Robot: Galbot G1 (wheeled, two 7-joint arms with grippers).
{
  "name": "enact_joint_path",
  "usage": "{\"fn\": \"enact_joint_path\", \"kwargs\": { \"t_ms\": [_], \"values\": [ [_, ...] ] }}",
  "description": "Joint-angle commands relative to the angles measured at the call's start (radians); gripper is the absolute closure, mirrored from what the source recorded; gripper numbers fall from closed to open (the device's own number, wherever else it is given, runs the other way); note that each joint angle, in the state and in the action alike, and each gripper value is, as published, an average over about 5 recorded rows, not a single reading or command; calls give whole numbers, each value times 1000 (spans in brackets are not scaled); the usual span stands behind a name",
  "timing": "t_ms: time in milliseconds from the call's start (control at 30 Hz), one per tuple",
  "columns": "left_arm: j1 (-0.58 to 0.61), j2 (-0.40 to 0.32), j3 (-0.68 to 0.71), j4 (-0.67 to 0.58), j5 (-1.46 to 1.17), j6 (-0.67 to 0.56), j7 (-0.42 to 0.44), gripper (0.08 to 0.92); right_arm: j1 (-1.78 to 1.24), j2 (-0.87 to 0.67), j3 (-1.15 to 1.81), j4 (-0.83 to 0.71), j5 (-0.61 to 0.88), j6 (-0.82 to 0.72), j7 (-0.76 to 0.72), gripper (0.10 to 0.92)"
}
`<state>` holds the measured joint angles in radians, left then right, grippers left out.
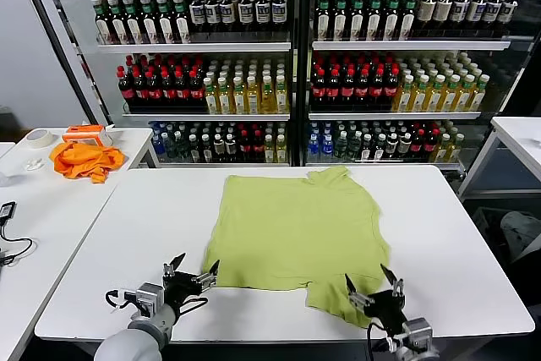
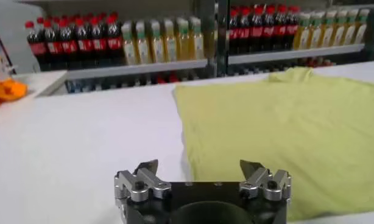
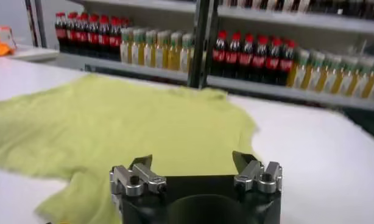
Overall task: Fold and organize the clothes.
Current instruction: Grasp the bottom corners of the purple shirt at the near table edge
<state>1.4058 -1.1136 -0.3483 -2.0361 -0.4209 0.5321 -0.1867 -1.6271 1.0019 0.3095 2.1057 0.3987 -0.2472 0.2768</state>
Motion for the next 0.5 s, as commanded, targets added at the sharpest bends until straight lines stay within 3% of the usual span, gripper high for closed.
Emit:
{"fn": "enact_joint_path", "kwargs": {
  "t_ms": [33,367,500],
  "values": [
    [16,0,9,20,-16,34,-50,177,-41,1,-27,5,23,-2,38,203],
    [10,-20,17,34,-5,23,-97,178,-35,5,-43,7,41,-19,93,203],
    [8,-21,20,48,-6,4,-102,243,-22,4,-57,-2,88,-36,98,268]
  ]
}}
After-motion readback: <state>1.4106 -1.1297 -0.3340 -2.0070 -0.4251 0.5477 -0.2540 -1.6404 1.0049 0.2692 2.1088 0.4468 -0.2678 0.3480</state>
